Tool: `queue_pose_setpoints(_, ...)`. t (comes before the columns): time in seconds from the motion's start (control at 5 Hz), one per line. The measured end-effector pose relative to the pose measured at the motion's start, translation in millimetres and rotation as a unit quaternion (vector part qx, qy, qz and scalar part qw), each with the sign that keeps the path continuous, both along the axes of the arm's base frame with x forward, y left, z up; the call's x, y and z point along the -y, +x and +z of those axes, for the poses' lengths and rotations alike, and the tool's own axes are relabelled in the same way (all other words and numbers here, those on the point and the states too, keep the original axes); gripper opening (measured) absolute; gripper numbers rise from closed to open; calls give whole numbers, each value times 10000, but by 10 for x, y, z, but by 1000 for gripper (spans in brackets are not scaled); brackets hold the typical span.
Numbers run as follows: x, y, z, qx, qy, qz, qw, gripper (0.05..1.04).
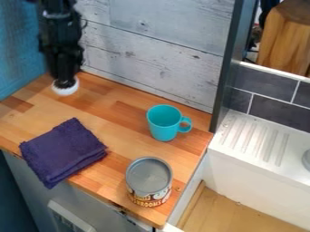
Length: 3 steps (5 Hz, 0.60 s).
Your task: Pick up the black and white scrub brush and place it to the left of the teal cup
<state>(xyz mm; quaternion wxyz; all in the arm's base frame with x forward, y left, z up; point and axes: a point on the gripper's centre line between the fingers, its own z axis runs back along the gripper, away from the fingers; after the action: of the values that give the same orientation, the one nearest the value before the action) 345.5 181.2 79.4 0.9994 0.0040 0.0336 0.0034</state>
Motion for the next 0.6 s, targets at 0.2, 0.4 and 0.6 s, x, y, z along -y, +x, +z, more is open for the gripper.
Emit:
queue_pose_setpoints(0.2, 477, 97, 3, -2, -71, -799, 9968, 239)
queue_pose_setpoints(0.4, 726, 157, -14, -57, -129, -1649, 9862, 239)
queue_pose_setpoints(0.6, 744, 216, -168, -193, -393, -2544, 9661, 239)
